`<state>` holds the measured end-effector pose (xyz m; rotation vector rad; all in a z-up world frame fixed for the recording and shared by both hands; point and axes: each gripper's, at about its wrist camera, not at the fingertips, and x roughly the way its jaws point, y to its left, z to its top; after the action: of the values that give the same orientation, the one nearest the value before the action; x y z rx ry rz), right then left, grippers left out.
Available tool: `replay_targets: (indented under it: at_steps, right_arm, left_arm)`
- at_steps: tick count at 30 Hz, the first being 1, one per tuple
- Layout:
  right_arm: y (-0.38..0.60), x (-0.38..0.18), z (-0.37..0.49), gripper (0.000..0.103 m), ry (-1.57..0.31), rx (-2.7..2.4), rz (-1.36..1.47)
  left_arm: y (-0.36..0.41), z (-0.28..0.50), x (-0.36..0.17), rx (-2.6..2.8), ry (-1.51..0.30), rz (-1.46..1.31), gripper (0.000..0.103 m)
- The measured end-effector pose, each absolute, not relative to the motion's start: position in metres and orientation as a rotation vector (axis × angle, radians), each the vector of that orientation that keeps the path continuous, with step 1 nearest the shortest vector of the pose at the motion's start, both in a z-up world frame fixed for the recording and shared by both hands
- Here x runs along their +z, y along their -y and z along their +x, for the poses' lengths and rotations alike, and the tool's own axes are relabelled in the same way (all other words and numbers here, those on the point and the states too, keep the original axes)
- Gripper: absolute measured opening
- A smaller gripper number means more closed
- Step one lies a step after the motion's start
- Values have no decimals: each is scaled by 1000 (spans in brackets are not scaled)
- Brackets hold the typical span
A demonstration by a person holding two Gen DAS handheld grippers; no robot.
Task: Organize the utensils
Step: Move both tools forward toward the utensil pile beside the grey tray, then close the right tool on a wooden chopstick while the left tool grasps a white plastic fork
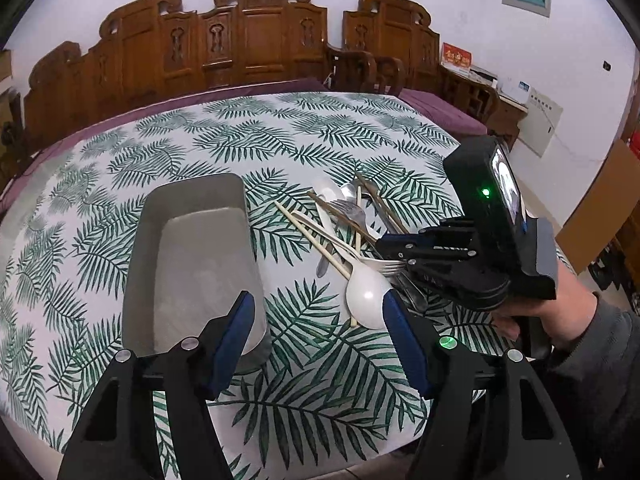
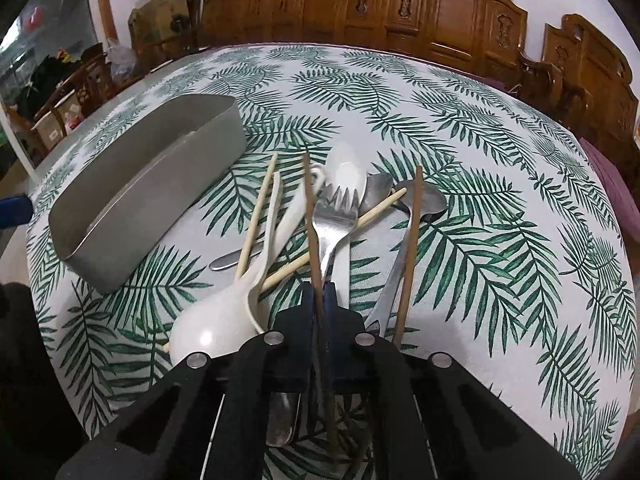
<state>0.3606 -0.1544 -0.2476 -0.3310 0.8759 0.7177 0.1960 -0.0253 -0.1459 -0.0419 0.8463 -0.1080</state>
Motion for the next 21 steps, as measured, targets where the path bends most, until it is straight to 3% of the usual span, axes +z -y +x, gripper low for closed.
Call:
replay_targets:
  at_steps: [21]
  right_arm:
    - [210, -216, 365, 0, -767, 689, -99]
  left_arm:
    - [51, 251, -170, -99, -907, -1, 57]
